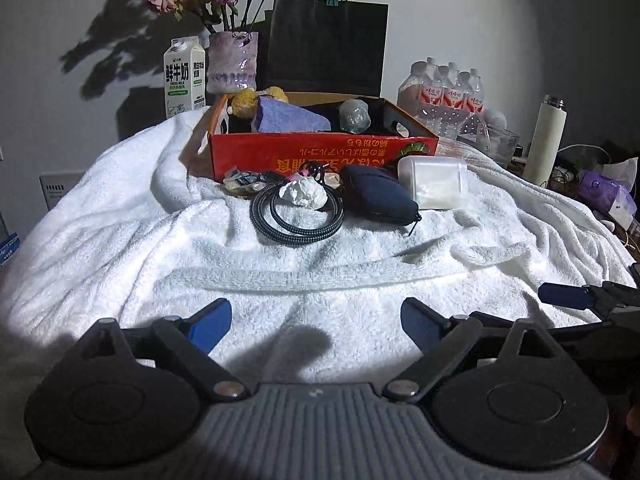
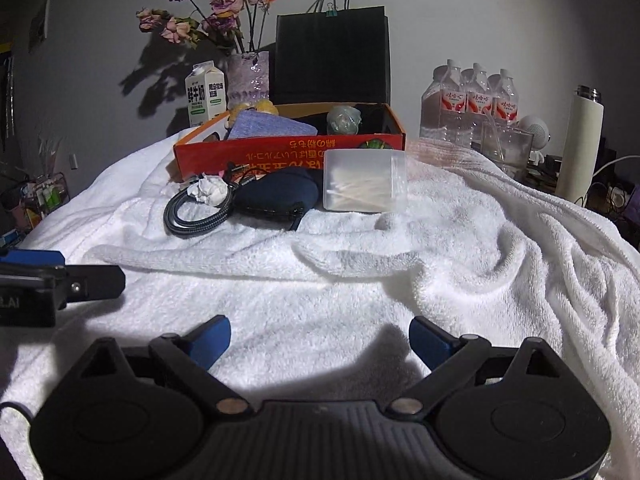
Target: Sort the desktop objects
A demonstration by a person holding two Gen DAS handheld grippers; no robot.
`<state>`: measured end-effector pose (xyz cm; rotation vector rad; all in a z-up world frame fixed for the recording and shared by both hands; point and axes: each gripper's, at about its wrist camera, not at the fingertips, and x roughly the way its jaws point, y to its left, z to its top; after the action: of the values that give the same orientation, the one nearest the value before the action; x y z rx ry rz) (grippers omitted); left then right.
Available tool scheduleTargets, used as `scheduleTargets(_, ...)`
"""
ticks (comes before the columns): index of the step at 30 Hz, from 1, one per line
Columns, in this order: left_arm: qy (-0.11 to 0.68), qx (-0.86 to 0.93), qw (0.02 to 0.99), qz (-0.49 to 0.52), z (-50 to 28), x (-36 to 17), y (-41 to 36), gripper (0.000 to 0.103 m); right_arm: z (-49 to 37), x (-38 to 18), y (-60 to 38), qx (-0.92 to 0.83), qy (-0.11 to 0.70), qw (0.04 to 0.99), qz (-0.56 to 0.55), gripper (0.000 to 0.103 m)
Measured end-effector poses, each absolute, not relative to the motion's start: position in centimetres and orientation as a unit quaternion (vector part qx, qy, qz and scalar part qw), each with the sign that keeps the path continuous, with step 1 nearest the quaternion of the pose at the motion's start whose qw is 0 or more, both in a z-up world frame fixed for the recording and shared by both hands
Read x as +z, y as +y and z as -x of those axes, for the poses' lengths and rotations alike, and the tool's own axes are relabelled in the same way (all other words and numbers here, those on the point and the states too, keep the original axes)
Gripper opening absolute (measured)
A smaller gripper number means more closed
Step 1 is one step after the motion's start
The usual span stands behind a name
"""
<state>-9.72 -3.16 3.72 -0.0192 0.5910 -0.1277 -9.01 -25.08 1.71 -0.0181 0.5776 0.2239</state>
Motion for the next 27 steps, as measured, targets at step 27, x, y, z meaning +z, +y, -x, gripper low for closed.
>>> scheduleTargets(27,0.304,-0.080,0.948,0.046,-4.1,4.4,0.5,0.069,0.9,6.7,-23.1,0.127,0.246,0.961,-0.010,0.091)
